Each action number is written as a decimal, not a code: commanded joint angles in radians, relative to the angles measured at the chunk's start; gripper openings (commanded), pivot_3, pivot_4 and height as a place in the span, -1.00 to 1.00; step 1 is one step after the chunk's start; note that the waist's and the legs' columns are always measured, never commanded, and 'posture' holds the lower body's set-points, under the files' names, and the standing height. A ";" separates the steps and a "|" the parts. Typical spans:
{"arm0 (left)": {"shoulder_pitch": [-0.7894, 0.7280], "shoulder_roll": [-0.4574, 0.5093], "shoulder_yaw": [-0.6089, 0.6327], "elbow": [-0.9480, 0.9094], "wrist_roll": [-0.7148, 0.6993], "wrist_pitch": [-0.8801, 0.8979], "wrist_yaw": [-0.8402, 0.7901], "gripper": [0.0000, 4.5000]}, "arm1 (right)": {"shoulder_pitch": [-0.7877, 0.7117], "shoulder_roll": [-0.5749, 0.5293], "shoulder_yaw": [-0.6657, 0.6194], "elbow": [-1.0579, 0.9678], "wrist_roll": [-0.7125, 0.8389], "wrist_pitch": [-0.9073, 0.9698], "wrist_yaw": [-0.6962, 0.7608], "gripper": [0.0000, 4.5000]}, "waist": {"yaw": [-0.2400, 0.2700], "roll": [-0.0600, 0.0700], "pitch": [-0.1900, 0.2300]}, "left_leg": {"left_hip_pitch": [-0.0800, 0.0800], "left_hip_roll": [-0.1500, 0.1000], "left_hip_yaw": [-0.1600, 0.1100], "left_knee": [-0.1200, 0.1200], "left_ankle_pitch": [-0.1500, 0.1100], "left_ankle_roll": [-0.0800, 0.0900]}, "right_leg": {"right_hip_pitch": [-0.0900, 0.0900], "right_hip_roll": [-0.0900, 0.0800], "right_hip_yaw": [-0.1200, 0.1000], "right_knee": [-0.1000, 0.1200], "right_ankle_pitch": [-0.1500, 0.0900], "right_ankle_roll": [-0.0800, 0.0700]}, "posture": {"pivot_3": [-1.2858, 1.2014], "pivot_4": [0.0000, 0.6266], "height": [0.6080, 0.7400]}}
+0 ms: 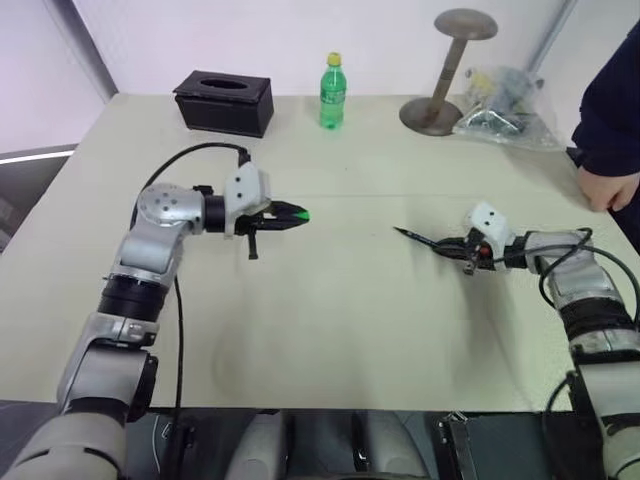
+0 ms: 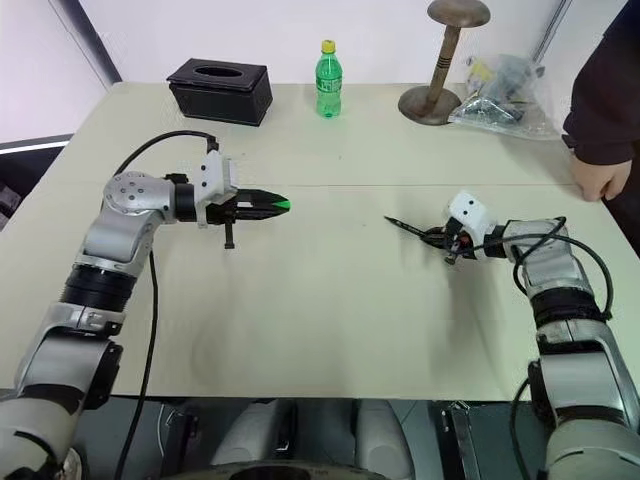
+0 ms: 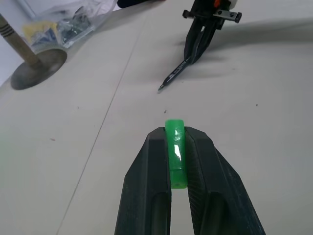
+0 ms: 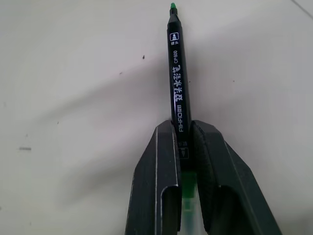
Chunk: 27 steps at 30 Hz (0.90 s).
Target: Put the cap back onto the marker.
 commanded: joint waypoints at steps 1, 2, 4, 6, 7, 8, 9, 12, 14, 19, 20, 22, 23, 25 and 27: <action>-0.049 -0.023 -0.004 0.084 0.020 -0.139 -0.022 -1.00 | 0.052 -0.049 -0.046 -0.236 -0.003 0.044 -0.043 -0.97 | 0.000 0.000 0.000 | 0.000 0.000 0.000 0.000 0.000 0.000 | 0.000 0.000 0.000 0.000 0.000 0.000 | 0.03 -0.52 1.00; -0.062 -0.030 -0.011 0.123 0.031 -0.192 -0.034 -1.00 | 0.071 -0.062 -0.050 -0.292 -0.008 0.057 -0.051 -0.97 | 0.000 0.000 0.000 | 0.000 0.000 0.000 0.000 0.000 0.000 | 0.000 0.000 0.000 0.000 0.000 0.000 | 0.03 -0.52 1.00; -0.092 -0.050 -0.019 0.209 0.048 -0.281 -0.051 -1.00 | 0.103 -0.090 -0.062 -0.399 -0.017 0.092 -0.067 -0.97 | -0.002 0.000 0.000 | 0.000 -0.001 0.001 0.000 0.000 0.000 | -0.001 0.000 0.000 0.001 0.000 0.000 | 0.03 -0.52 1.00; -0.126 -0.071 -0.023 0.290 0.055 -0.343 -0.063 -1.00 | 0.128 -0.113 -0.074 -0.492 -0.021 0.130 -0.086 -0.97 | 0.000 0.001 0.000 | 0.000 -0.001 0.002 0.000 0.000 0.000 | -0.001 0.000 0.001 0.001 0.000 0.000 | 0.03 -0.52 1.00; -0.146 -0.084 -0.024 0.333 0.056 -0.369 -0.072 -1.00 | 0.141 -0.124 -0.081 -0.545 -0.016 0.159 -0.089 -0.97 | -0.002 0.001 0.000 | 0.000 -0.001 0.002 0.000 0.000 0.000 | -0.001 0.001 0.000 0.001 0.000 0.000 | 0.03 -0.52 1.00; -0.168 -0.102 -0.023 0.378 0.056 -0.390 -0.078 -1.00 | 0.154 -0.136 -0.089 -0.601 -0.011 0.190 -0.089 -0.97 | 0.000 0.001 0.000 | 0.000 -0.001 0.002 0.000 0.000 0.000 | -0.001 0.001 0.001 0.000 0.000 0.000 | 0.03 -0.52 1.00; -0.190 -0.118 -0.024 0.424 0.060 -0.423 -0.085 -1.00 | 0.171 -0.149 -0.096 -0.664 -0.004 0.229 -0.086 -0.97 | 0.000 0.000 0.000 | 0.000 -0.001 0.002 0.000 0.000 0.000 | -0.001 0.001 0.001 0.001 0.000 0.000 | 0.03 -0.52 1.00; -0.244 -0.164 -0.019 0.529 0.063 -0.482 -0.101 -1.00 | 0.192 -0.168 -0.107 -0.791 0.019 0.334 -0.079 -0.97 | 0.001 0.000 0.000 | -0.001 -0.001 0.002 0.000 0.000 0.000 | -0.001 0.001 0.001 0.000 0.000 0.000 | 0.03 -0.52 1.00; -0.279 -0.194 -0.011 0.598 0.066 -0.513 -0.102 -1.00 | 0.179 -0.160 -0.109 -0.860 0.061 0.428 -0.077 -0.97 | 0.001 0.000 0.000 | -0.001 -0.001 0.002 0.000 0.000 0.000 | -0.001 0.001 0.001 0.000 0.000 0.000 | 0.03 -0.52 1.00; -0.333 -0.236 -0.004 0.711 0.083 -0.602 -0.107 -1.00 | 0.125 -0.156 -0.078 -0.937 0.086 0.539 -0.095 -0.97 | -0.003 0.000 0.000 | -0.001 -0.001 0.002 0.000 0.000 0.000 | -0.002 0.001 0.001 0.001 0.000 0.000 | 0.03 -0.52 1.00; -0.340 -0.242 -0.003 0.723 0.086 -0.616 -0.110 -1.00 | 0.117 -0.156 -0.070 -0.948 0.085 0.550 -0.097 -0.97 | -0.003 0.000 0.000 | -0.001 -0.001 0.002 0.000 0.000 0.000 | -0.002 0.001 0.000 0.001 0.000 0.000 | 0.03 -0.52 1.00; -0.349 -0.250 -0.001 0.743 0.092 -0.641 -0.110 -1.00 | 0.108 -0.158 -0.058 -0.959 0.079 0.561 -0.102 -0.97 | -0.001 0.000 0.000 | -0.001 -0.001 0.002 0.000 0.000 0.000 | -0.002 0.001 0.000 0.001 0.000 0.000 | 0.03 -0.52 1.00; -0.353 -0.253 -0.001 0.752 0.094 -0.649 -0.109 -1.00 | 0.106 -0.159 -0.053 -0.964 0.078 0.564 -0.103 -0.97 | -0.001 0.000 0.000 | -0.001 -0.001 0.002 0.000 0.000 0.000 | -0.002 0.001 0.000 0.000 0.000 0.000 | 0.03 -0.52 1.00; -0.357 -0.258 0.000 0.763 0.100 -0.672 -0.104 -1.00 | 0.105 -0.158 -0.045 -0.978 0.080 0.574 -0.103 -0.97 | 0.000 0.000 0.000 | -0.001 -0.001 0.002 0.000 0.000 0.000 | -0.002 0.001 0.001 0.000 0.000 0.000 | 0.03 -0.52 1.00; -0.359 -0.261 0.001 0.773 0.105 -0.688 -0.101 -1.00 | 0.105 -0.159 -0.039 -0.988 0.081 0.580 -0.103 -0.97 | 0.001 0.000 0.000 | -0.001 -0.001 0.002 0.000 0.000 0.001 | -0.002 0.001 0.000 0.000 0.000 0.000 | 0.03 -0.52 1.00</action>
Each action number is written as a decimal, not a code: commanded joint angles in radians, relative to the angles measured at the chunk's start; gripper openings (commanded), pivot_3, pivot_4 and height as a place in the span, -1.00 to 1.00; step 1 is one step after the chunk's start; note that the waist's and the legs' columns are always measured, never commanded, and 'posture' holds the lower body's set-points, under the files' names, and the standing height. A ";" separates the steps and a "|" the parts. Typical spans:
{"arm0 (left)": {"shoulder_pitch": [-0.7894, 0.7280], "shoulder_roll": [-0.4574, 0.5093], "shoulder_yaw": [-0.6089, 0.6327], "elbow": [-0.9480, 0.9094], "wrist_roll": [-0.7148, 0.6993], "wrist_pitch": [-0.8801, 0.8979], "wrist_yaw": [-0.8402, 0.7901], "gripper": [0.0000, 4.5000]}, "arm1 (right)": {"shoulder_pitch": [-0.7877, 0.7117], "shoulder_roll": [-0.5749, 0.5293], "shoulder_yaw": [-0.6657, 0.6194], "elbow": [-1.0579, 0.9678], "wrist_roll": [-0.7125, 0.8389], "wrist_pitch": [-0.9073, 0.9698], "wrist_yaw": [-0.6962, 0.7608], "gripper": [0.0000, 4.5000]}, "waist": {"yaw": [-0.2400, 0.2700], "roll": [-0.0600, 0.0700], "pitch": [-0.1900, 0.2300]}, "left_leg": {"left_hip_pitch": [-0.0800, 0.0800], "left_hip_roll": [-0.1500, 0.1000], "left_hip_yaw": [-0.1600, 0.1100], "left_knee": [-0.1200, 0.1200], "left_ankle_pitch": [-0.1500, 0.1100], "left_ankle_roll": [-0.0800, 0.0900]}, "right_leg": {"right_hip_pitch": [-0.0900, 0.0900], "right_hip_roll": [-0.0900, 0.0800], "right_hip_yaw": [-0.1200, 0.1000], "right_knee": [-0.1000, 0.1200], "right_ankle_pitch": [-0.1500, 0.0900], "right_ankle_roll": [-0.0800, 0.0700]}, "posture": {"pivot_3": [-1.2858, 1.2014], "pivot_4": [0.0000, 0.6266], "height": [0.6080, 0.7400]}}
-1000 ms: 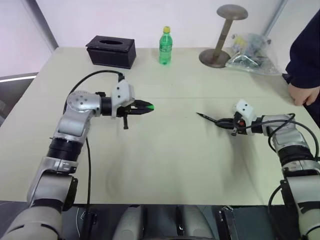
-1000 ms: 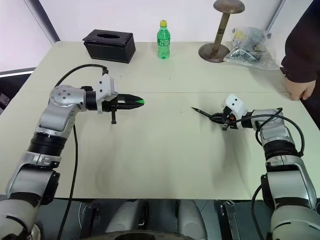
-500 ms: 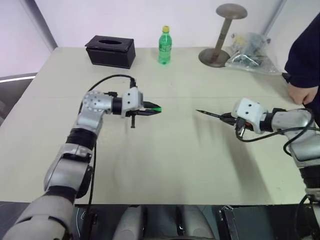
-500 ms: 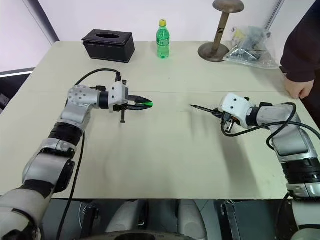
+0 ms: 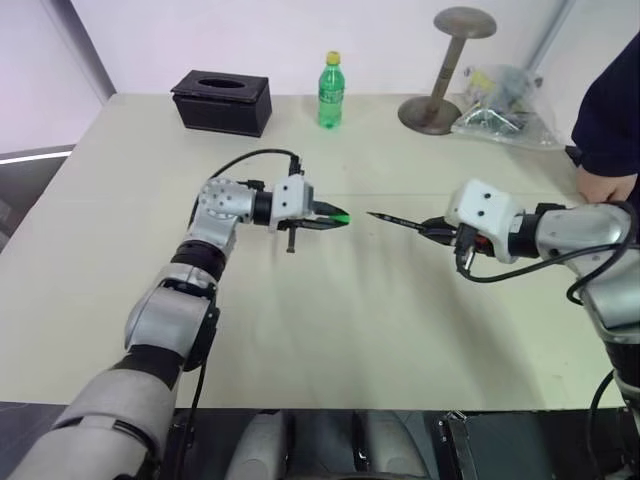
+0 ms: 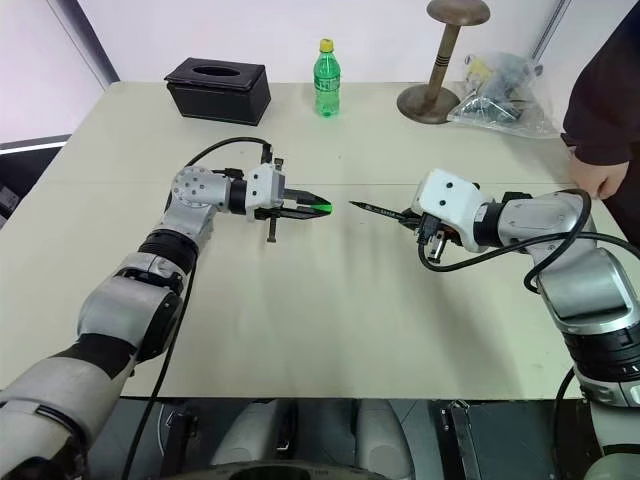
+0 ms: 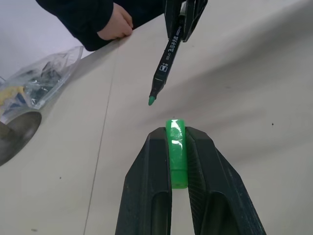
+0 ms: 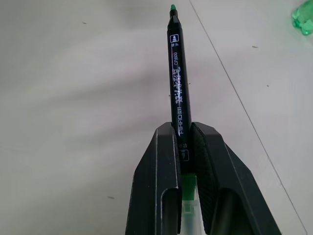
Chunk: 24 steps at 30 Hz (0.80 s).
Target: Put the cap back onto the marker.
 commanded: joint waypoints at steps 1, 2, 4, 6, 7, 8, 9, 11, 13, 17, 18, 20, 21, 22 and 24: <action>-0.039 -0.002 0.025 0.009 0.009 -0.042 0.008 -1.00 | -0.023 -0.012 -0.003 -0.044 0.005 0.007 -0.006 -0.97 | 0.000 0.000 0.000 | 0.000 0.000 0.000 0.000 0.000 0.000 | 0.000 0.000 0.000 0.000 0.000 0.000 | 0.03 -0.52 1.00; -0.040 -0.003 0.025 0.013 0.013 -0.051 0.009 -1.00 | -0.024 -0.013 0.001 -0.046 0.006 0.007 -0.005 -0.97 | 0.000 0.000 0.000 | 0.000 0.000 0.000 0.000 0.000 0.000 | 0.000 0.000 0.000 0.000 0.000 0.000 | 0.03 -0.52 1.00; -0.043 -0.003 0.025 0.018 0.019 -0.062 0.013 -1.00 | -0.029 -0.011 0.006 -0.052 0.008 0.013 -0.004 -0.97 | 0.000 0.000 0.000 | 0.000 0.000 0.000 0.000 0.000 0.000 | 0.000 0.000 0.000 0.000 0.000 0.000 | 0.03 -0.52 1.00; -0.046 -0.002 0.026 0.022 0.023 -0.071 0.015 -1.00 | -0.031 -0.011 0.012 -0.055 0.007 0.014 -0.004 -0.97 | 0.000 0.000 0.000 | 0.000 0.000 0.000 0.000 0.000 0.000 | 0.000 0.000 0.000 0.000 0.000 0.000 | 0.03 -0.52 1.00; -0.047 -0.002 0.026 0.024 0.024 -0.073 0.015 -1.00 | -0.032 -0.010 0.014 -0.057 0.008 0.016 -0.003 -0.97 | 0.000 0.000 0.000 | 0.000 0.000 0.000 0.000 0.000 0.000 | 0.000 0.000 0.000 0.000 0.000 0.000 | 0.03 -0.52 1.00; -0.049 -0.002 0.026 0.026 0.026 -0.075 0.017 -1.00 | -0.033 -0.009 0.016 -0.058 0.008 0.017 -0.003 -0.97 | -0.001 0.000 0.000 | 0.000 0.000 0.000 0.000 0.000 0.000 | 0.000 0.000 0.000 0.000 0.000 0.000 | 0.03 -0.52 1.00; -0.050 -0.002 0.026 0.028 0.029 -0.078 0.019 -1.00 | -0.034 -0.009 0.018 -0.059 0.008 0.016 -0.002 -0.97 | -0.002 0.000 0.000 | 0.000 0.000 0.000 0.000 0.000 0.000 | 0.000 0.000 0.000 0.000 0.000 0.000 | 0.03 -0.52 1.00; -0.052 -0.001 0.024 0.031 0.037 -0.087 0.020 -1.00 | -0.035 -0.008 0.023 -0.063 0.009 0.018 0.000 -0.97 | -0.001 0.000 0.000 | 0.000 0.000 0.000 0.000 0.000 0.000 | 0.000 0.000 0.000 0.000 0.000 0.000 | 0.03 -0.52 1.00; -0.053 -0.001 0.025 0.034 0.040 -0.091 0.020 -1.00 | -0.037 -0.008 0.026 -0.067 0.010 0.020 0.001 -0.97 | -0.001 0.000 0.000 | 0.000 0.000 0.000 0.000 0.000 0.000 | 0.000 0.000 0.000 0.000 0.000 0.000 | 0.03 -0.52 1.00; -0.053 -0.001 0.024 0.037 0.048 -0.099 0.020 -1.00 | -0.040 -0.010 0.034 -0.073 0.016 0.023 0.005 -0.97 | -0.001 0.000 0.000 | 0.000 0.000 0.000 0.000 0.000 0.000 | 0.000 0.000 0.000 0.000 0.000 0.000 | 0.03 -0.52 1.00; -0.052 -0.001 0.024 0.037 0.049 -0.101 0.020 -1.00 | -0.041 -0.011 0.036 -0.075 0.017 0.024 0.006 -0.97 | -0.001 0.000 0.000 | 0.000 0.000 0.000 0.000 0.000 0.000 | 0.000 0.000 0.000 0.000 0.000 0.000 | 0.03 -0.52 1.00; -0.051 0.000 0.023 0.037 0.054 -0.107 0.022 -1.00 | -0.042 -0.012 0.040 -0.079 0.019 0.025 0.007 -0.97 | -0.001 0.000 0.000 | 0.000 0.000 0.000 0.000 0.000 0.000 | 0.000 0.000 0.000 0.000 0.000 0.000 | 0.03 -0.52 1.00; -0.051 0.000 0.023 0.037 0.055 -0.109 0.022 -1.00 | -0.042 -0.011 0.040 -0.080 0.020 0.026 0.007 -0.97 | -0.001 0.000 0.000 | 0.000 0.000 0.000 0.000 0.000 0.000 | 0.000 0.000 0.000 0.000 0.000 0.000 | 0.03 -0.52 1.00; -0.051 0.000 0.023 0.037 0.056 -0.111 0.022 -1.00 | -0.043 -0.010 0.041 -0.081 0.020 0.028 0.007 -0.97 | -0.001 0.000 0.000 | 0.000 0.000 0.000 0.000 0.000 0.000 | 0.000 0.000 0.000 0.000 0.000 0.000 | 0.03 -0.52 1.00; -0.051 0.000 0.023 0.038 0.056 -0.113 0.021 -1.00 | -0.045 -0.009 0.044 -0.082 0.020 0.031 0.006 -0.97 | -0.001 0.000 0.000 | 0.000 0.000 0.000 0.000 0.000 0.000 | 0.000 0.000 0.000 0.000 0.000 0.000 | 0.03 -0.52 1.00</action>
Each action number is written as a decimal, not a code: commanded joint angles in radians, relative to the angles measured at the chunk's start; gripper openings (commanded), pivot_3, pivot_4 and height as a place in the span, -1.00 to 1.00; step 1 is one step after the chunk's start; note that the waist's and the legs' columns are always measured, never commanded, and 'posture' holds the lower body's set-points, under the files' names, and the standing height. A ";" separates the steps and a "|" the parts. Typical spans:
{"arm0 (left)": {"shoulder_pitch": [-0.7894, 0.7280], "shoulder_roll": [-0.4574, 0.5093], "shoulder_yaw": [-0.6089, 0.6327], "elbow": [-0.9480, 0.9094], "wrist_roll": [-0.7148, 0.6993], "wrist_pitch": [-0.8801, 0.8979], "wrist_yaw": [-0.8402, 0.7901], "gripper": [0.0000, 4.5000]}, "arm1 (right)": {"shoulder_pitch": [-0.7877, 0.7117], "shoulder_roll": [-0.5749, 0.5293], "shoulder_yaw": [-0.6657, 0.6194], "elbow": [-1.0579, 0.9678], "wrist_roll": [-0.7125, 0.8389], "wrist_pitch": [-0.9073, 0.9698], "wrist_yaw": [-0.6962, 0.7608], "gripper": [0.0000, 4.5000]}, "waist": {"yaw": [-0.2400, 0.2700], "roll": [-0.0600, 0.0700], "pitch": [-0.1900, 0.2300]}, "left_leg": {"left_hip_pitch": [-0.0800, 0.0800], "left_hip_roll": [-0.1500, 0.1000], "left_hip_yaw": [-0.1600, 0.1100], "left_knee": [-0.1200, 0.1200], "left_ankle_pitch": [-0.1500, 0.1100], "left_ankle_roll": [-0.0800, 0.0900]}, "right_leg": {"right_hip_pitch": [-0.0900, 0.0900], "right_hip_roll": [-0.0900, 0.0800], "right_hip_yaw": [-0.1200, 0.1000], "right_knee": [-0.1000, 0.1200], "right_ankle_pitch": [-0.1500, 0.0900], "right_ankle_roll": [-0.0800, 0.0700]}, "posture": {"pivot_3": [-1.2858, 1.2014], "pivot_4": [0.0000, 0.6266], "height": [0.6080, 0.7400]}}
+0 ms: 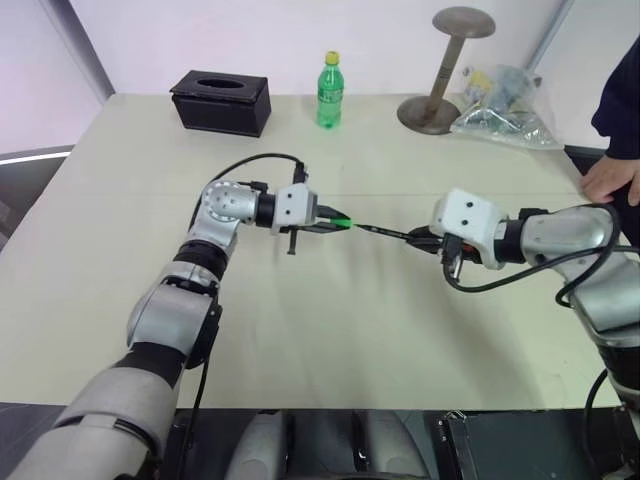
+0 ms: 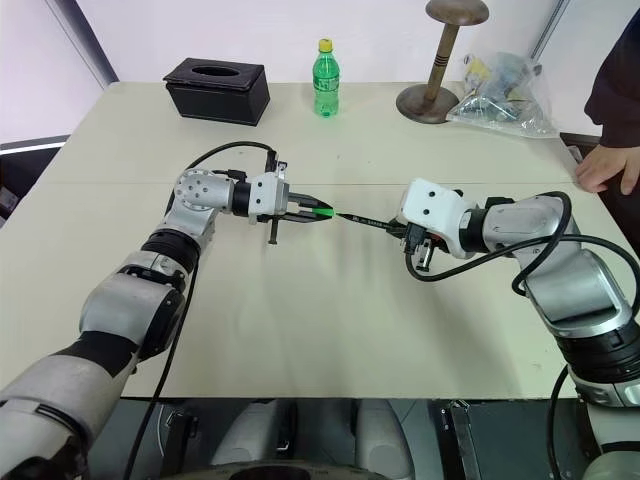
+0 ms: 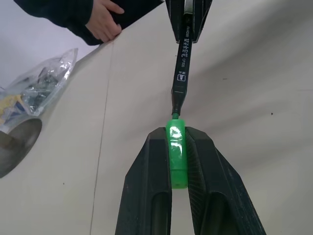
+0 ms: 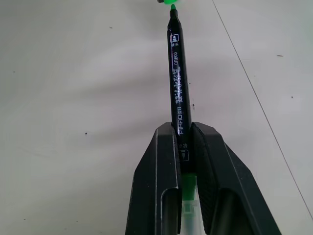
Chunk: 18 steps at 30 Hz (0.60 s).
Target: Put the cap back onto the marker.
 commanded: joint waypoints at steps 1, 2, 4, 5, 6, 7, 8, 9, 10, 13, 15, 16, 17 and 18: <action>-0.037 0.005 0.020 -0.005 0.003 -0.020 0.005 -1.00 | -0.028 -0.009 -0.007 -0.034 0.006 0.000 -0.001 -0.97 | 0.000 0.000 0.000 | 0.000 0.000 0.000 0.000 0.000 0.000 | 0.000 0.000 0.000 0.000 0.000 0.000 | 0.03 -0.52 1.00; -0.037 0.006 0.019 -0.005 0.004 -0.022 0.004 -1.00 | -0.030 -0.009 -0.006 -0.036 0.007 0.001 -0.001 -0.97 | 0.000 0.000 0.000 | 0.000 0.000 0.000 0.000 0.000 0.000 | 0.000 0.000 0.000 0.000 0.000 0.000 | 0.03 -0.52 1.00; -0.037 0.005 0.017 -0.004 0.006 -0.027 0.004 -1.00 | -0.033 -0.008 -0.004 -0.038 0.008 0.004 -0.001 -0.97 | 0.000 0.000 0.000 | 0.000 0.000 0.000 0.000 0.000 0.000 | 0.000 0.000 0.000 0.000 0.000 0.000 | 0.03 -0.52 1.00; -0.037 0.004 0.016 -0.004 0.007 -0.028 0.005 -1.00 | -0.034 -0.007 -0.004 -0.038 0.009 0.004 -0.001 -0.97 | 0.000 0.000 0.000 | 0.000 0.000 0.000 0.000 0.000 0.000 | 0.000 0.000 0.000 0.000 0.000 0.000 | 0.03 -0.52 1.00; -0.037 0.004 0.017 -0.004 0.007 -0.029 0.004 -1.00 | -0.036 -0.006 -0.003 -0.039 0.010 0.006 -0.002 -0.97 | 0.000 0.000 0.000 | 0.000 0.000 0.000 0.000 0.000 0.000 | 0.000 0.000 0.000 0.000 0.000 0.000 | 0.03 -0.52 1.00; -0.037 0.004 0.015 -0.004 0.008 -0.032 0.004 -1.00 | -0.037 -0.006 -0.001 -0.039 0.010 0.005 -0.002 -0.97 | 0.000 0.000 0.000 | 0.000 0.000 0.000 0.000 0.000 0.000 | 0.000 0.000 0.000 0.000 0.000 0.000 | 0.03 -0.52 1.00; -0.038 0.003 0.015 -0.004 0.008 -0.034 0.003 -1.00 | -0.038 -0.005 0.000 -0.040 0.010 0.006 -0.002 -0.97 | 0.000 0.000 0.000 | 0.000 0.000 0.000 0.000 0.000 0.000 | 0.000 0.000 0.000 0.000 0.000 0.000 | 0.03 -0.52 1.00; -0.038 0.002 0.014 -0.004 0.009 -0.035 0.003 -1.00 | -0.039 -0.004 0.000 -0.041 0.012 0.008 -0.002 -0.97 | 0.000 0.000 0.000 | 0.000 0.000 0.000 0.000 0.000 0.000 | 0.000 0.000 0.000 0.000 0.000 0.000 | 0.03 -0.52 1.00; -0.038 0.002 0.014 -0.004 0.009 -0.037 0.002 -1.00 | -0.040 -0.003 0.001 -0.042 0.013 0.010 -0.003 -0.97 | 0.000 0.000 0.000 | 0.000 0.000 0.000 0.000 0.000 0.000 | 0.000 0.000 0.000 0.000 0.000 0.000 | 0.03 -0.52 1.00; -0.040 -0.002 0.016 -0.004 0.008 -0.043 0.001 -1.00 | -0.044 0.001 0.007 -0.043 0.014 0.012 -0.002 -0.97 | 0.000 0.000 0.000 | 0.000 0.000 0.000 0.000 0.000 0.000 | 0.000 0.000 0.000 0.000 0.000 0.000 | 0.03 -0.52 1.00; -0.041 -0.005 0.018 -0.005 0.006 -0.048 0.000 -1.00 | -0.046 0.002 0.010 -0.044 0.015 0.013 -0.002 -0.97 | 0.000 0.000 0.000 | 0.000 0.000 0.000 0.000 0.000 0.000 | 0.000 0.000 0.000 0.000 0.000 0.000 | 0.03 -0.52 1.00; -0.042 -0.006 0.020 -0.006 0.003 -0.053 -0.002 -1.00 | -0.048 0.004 0.012 -0.044 0.015 0.014 -0.002 -0.97 | 0.000 0.000 0.000 | 0.000 0.000 0.000 0.000 0.000 0.000 | 0.000 0.000 0.000 0.000 0.000 0.000 | 0.03 -0.52 1.00; -0.043 -0.008 0.021 -0.007 0.001 -0.055 -0.002 -1.00 | -0.048 0.005 0.013 -0.044 0.015 0.015 -0.001 -0.97 | 0.000 0.000 0.000 | 0.000 0.000 0.000 0.000 0.000 0.000 | 0.000 0.000 0.000 0.000 0.000 0.000 | 0.03 -0.52 1.00; -0.044 -0.009 0.023 -0.007 -0.001 -0.059 -0.002 -1.00 | -0.049 0.005 0.015 -0.045 0.015 0.016 0.000 -0.97 | 0.000 0.000 0.000 | 0.000 0.000 0.000 0.000 0.000 0.000 | 0.000 0.000 0.000 0.000 0.000 0.000 | 0.03 -0.52 1.00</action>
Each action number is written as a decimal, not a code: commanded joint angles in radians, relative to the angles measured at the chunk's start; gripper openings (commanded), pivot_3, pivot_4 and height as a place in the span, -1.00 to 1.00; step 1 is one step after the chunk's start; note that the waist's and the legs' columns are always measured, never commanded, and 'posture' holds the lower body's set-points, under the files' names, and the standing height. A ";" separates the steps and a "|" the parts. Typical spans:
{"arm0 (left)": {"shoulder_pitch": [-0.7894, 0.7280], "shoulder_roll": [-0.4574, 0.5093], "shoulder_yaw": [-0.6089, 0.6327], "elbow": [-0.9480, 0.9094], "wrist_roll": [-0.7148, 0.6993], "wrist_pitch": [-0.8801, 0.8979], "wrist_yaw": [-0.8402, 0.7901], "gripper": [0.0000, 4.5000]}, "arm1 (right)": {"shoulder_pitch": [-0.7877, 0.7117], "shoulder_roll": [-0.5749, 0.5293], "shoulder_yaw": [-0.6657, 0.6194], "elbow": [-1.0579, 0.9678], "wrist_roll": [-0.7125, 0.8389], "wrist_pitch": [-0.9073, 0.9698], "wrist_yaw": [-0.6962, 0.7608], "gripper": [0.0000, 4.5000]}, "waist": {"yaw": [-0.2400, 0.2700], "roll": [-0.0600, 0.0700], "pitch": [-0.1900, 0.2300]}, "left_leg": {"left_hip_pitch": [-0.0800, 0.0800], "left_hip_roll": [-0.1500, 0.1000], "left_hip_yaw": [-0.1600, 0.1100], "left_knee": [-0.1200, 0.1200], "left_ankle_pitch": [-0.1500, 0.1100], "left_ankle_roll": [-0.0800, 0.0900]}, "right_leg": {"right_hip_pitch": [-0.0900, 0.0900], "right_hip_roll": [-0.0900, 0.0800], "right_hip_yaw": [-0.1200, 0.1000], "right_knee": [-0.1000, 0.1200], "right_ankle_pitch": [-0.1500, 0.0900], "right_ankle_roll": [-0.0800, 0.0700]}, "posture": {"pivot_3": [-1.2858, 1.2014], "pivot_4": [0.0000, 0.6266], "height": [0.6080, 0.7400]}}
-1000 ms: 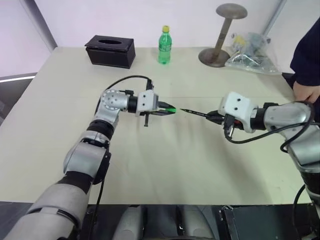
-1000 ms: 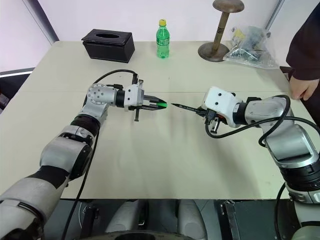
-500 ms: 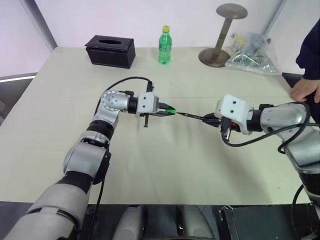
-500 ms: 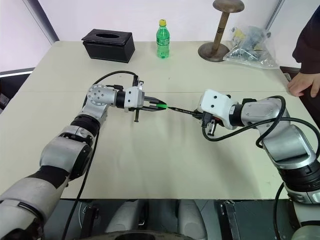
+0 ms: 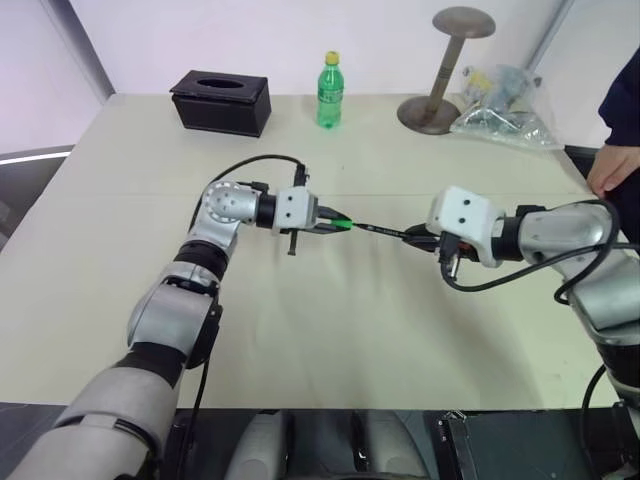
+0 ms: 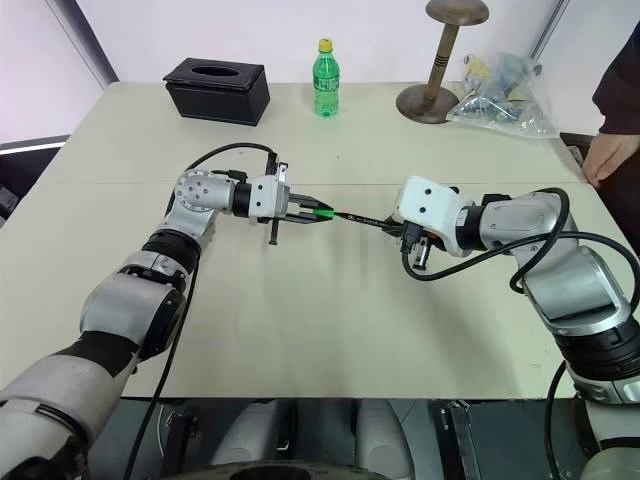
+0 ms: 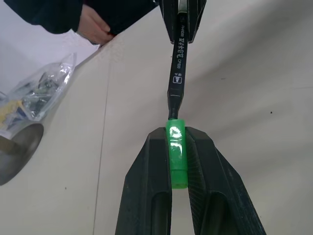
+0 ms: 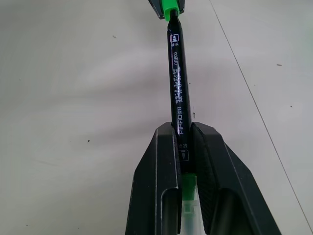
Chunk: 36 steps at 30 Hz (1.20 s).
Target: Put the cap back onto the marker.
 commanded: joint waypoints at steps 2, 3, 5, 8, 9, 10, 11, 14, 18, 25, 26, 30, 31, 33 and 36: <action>-0.043 -0.010 0.027 -0.012 -0.012 -0.034 0.006 -1.00 | -0.025 0.001 0.005 -0.041 0.012 -0.001 0.004 -0.97 | 0.000 0.000 0.000 | 0.000 0.000 0.000 0.000 0.000 0.000 | 0.000 0.000 0.000 0.000 0.000 0.000 | 0.03 -0.52 1.00; -0.045 -0.011 0.029 -0.012 -0.014 -0.039 0.008 -1.00 | -0.027 0.002 0.008 -0.042 0.013 0.000 0.005 -0.97 | 0.000 0.000 0.000 | 0.000 0.000 0.000 0.000 0.000 0.000 | 0.000 0.000 0.000 0.000 0.000 0.000 | 0.03 -0.52 1.00; -0.047 -0.013 0.032 -0.010 -0.016 -0.043 0.009 -1.00 | -0.030 0.005 0.013 -0.044 0.013 0.002 0.005 -0.97 | 0.000 0.000 0.000 | 0.000 0.000 0.000 0.000 0.000 0.000 | 0.000 0.000 0.000 0.000 0.000 0.000 | 0.03 -0.52 1.00; -0.047 -0.016 0.031 -0.011 -0.016 -0.056 0.004 -1.00 | -0.034 0.009 0.023 -0.049 0.015 0.004 0.007 -0.97 | -0.001 0.000 0.000 | 0.000 0.000 0.000 0.000 0.000 0.000 | 0.000 0.000 0.000 0.000 0.000 0.000 | 0.03 -0.52 1.00; -0.047 -0.016 0.031 -0.011 -0.016 -0.060 0.003 -1.00 | -0.035 0.010 0.026 -0.050 0.015 0.004 0.007 -0.97 | -0.001 0.000 0.000 | 0.000 0.000 0.000 0.000 0.000 0.000 | 0.000 0.000 0.000 0.000 0.000 0.000 | 0.03 -0.52 1.00; -0.047 -0.017 0.030 -0.012 -0.016 -0.067 0.000 -1.00 | -0.037 0.011 0.031 -0.053 0.016 0.005 0.009 -0.97 | 0.000 0.000 0.000 | 0.000 0.000 0.000 0.000 0.000 0.000 | 0.000 0.000 0.000 0.000 0.000 0.000 | 0.03 -0.52 1.00; -0.047 -0.017 0.030 -0.011 -0.016 -0.071 -0.003 -1.00 | -0.040 0.013 0.036 -0.054 0.016 0.006 0.010 -0.97 | 0.000 0.000 0.000 | 0.000 0.000 0.000 0.000 0.000 0.000 | 0.000 0.000 0.000 0.000 0.000 0.000 | 0.03 -0.52 1.00; -0.045 -0.022 0.029 -0.010 -0.020 -0.086 -0.016 -1.00 | -0.046 0.014 0.054 -0.062 0.016 0.007 0.016 -0.97 | 0.000 0.000 0.000 | 0.000 0.000 0.000 0.000 0.000 0.000 | 0.000 0.000 0.000 0.000 0.000 0.000 | 0.03 -0.52 1.00; -0.040 -0.027 0.028 -0.007 -0.021 -0.105 -0.025 -1.00 | -0.053 0.015 0.072 -0.073 0.016 0.010 0.023 -0.97 | -0.001 0.000 0.000 | 0.000 0.000 0.000 0.000 0.000 0.000 | 0.000 0.000 0.000 0.000 0.000 0.000 | 0.03 -0.52 1.00; -0.031 -0.036 0.028 -0.002 -0.024 -0.143 -0.050 -1.00 | -0.062 0.014 0.100 -0.106 0.015 0.019 0.033 -0.97 | 0.000 0.000 0.000 | 0.000 0.000 0.000 0.000 0.000 0.000 | 0.000 0.000 0.000 0.000 0.000 0.000 | 0.03 -0.52 1.00; -0.031 -0.036 0.026 -0.001 -0.022 -0.159 -0.052 -1.00 | -0.064 0.014 0.102 -0.110 0.017 0.022 0.037 -0.97 | 0.000 0.000 0.000 | 0.000 0.000 0.000 0.000 0.000 0.000 | 0.000 0.000 0.000 0.000 0.000 0.000 | 0.03 -0.52 1.00; -0.037 -0.034 0.029 0.008 -0.010 -0.208 -0.014 -1.00 | -0.077 0.013 0.109 -0.113 0.016 0.028 0.049 -0.97 | 0.000 0.000 0.000 | 0.000 0.000 0.000 0.000 0.000 0.000 | 0.000 0.000 0.000 0.000 0.000 0.000 | 0.03 -0.52 1.00; -0.039 -0.034 0.029 0.012 -0.003 -0.218 0.004 -1.00 | -0.081 0.014 0.110 -0.112 0.016 0.032 0.051 -0.97 | 0.000 0.000 0.000 | 0.000 0.000 0.000 0.000 0.000 0.000 | 0.000 0.000 0.000 0.000 0.000 0.000 | 0.03 -0.52 1.00; -0.040 -0.033 0.029 0.020 0.006 -0.229 0.027 -1.00 | -0.091 0.016 0.110 -0.109 0.015 0.038 0.054 -0.97 | 0.000 0.000 0.000 | 0.000 0.000 0.000 0.000 0.000 0.000 | 0.000 0.000 0.000 0.000 0.000 0.000 | 0.03 -0.52 1.00; -0.037 -0.032 0.026 0.028 0.021 -0.234 0.063 -1.00 | -0.104 0.022 0.111 -0.106 0.012 0.055 0.050 -0.97 | 0.000 0.000 0.000 | 0.000 0.000 0.000 0.000 0.000 0.000 | 0.000 0.000 0.000 0.000 0.000 0.000 | 0.03 -0.52 1.00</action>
